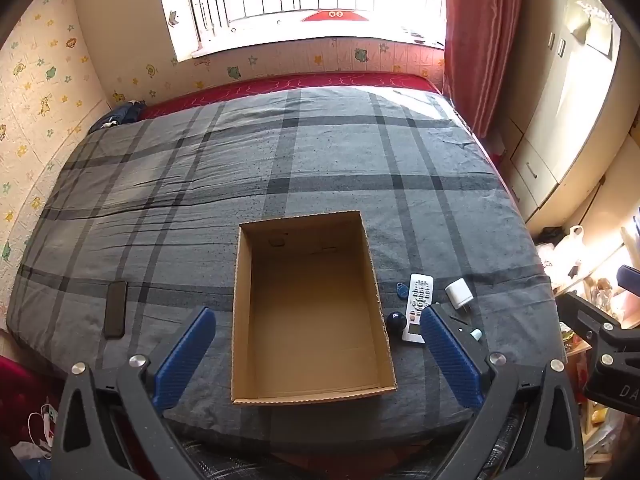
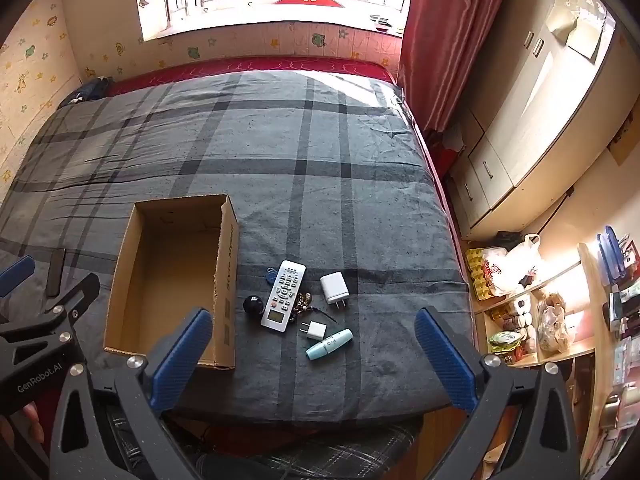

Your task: Organize rigid objects

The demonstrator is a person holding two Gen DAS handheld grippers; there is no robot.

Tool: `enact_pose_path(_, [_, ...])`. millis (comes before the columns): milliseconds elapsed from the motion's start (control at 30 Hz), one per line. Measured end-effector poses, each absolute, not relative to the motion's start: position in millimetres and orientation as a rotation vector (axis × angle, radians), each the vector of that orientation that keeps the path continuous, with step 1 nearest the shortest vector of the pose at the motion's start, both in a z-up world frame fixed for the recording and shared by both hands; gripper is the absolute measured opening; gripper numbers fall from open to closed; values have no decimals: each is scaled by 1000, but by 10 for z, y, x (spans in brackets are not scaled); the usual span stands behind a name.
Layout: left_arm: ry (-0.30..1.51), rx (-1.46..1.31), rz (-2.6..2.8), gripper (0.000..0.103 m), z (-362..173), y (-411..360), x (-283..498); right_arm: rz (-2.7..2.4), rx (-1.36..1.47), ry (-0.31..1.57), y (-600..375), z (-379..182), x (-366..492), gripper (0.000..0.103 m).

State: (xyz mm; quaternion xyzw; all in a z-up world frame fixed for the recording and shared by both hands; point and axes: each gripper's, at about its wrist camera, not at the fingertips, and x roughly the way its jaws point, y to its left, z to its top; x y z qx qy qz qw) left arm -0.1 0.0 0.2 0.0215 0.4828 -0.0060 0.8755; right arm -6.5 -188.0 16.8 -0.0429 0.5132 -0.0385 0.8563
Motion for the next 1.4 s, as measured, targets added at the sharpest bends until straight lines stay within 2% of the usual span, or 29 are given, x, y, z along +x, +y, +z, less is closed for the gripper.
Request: enact_pose_path(1400, [1005,33,2,103,15,155,33,-87,-110,1073,-1867,206,-14,103])
